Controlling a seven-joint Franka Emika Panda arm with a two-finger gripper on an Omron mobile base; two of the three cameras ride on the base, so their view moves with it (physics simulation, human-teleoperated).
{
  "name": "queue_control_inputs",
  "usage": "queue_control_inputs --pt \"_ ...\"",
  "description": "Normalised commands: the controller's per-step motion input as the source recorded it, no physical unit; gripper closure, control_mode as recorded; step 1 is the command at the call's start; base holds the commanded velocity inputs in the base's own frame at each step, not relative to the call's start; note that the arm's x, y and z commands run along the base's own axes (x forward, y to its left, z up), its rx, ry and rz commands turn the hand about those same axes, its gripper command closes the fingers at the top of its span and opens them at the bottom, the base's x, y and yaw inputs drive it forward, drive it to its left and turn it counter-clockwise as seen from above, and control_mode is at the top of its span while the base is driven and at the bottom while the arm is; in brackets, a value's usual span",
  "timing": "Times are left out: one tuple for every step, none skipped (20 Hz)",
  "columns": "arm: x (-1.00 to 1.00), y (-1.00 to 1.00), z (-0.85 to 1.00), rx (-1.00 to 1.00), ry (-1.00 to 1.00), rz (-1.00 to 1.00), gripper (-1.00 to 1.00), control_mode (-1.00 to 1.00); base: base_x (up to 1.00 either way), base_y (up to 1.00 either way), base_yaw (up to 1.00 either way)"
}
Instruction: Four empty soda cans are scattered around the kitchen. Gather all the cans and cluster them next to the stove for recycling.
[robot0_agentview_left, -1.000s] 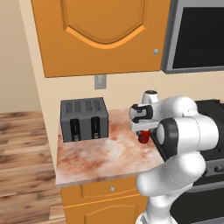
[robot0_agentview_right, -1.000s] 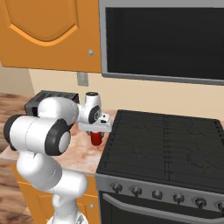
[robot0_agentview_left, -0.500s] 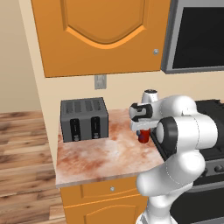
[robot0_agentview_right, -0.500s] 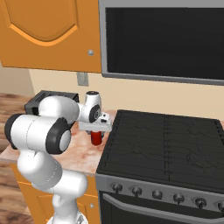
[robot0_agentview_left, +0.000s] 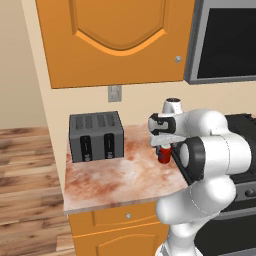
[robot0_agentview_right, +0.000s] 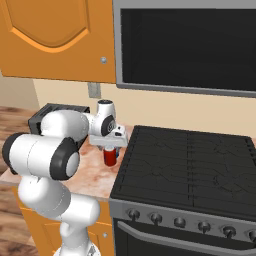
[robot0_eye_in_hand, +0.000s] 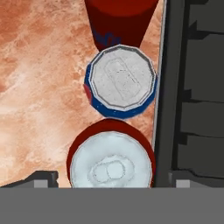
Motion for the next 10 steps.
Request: queue_control_inputs --pt "-0.16 0.0 0.44 0.0 0.0 0.0 -1.0 -1.0 0.0 0.0 0.0" --pt "-0.23 0.0 0.32 0.0 0.0 0.0 -1.0 -1.0 0.0 0.0 0.0" --pt "-0.36 0.0 0.32 0.0 0.0 0.0 -1.0 -1.0 0.0 0.0 0.0" --pt "-0.4 0.0 0.24 0.0 0.0 0.0 -1.0 -1.0 0.0 0.0 0.0" --pt "-0.4 0.0 0.17 0.0 0.0 0.0 -1.0 -1.0 0.0 0.0 0.0" --pt "-0.42 0.0 0.16 0.0 0.0 0.0 -1.0 -1.0 0.0 0.0 0.0" --pt "-0.41 0.0 0.14 0.0 0.0 0.0 -1.0 -1.0 0.0 0.0 0.0" --pt "-0.45 0.0 0.04 0.0 0.0 0.0 -1.0 -1.0 0.0 0.0 0.0" --pt "-0.5 0.0 0.0 0.0 0.0 0.0 -1.0 -1.0 0.0 0.0 0.0" --pt "-0.5 0.0 0.0 0.0 0.0 0.0 -1.0 -1.0 0.0 0.0 0.0"
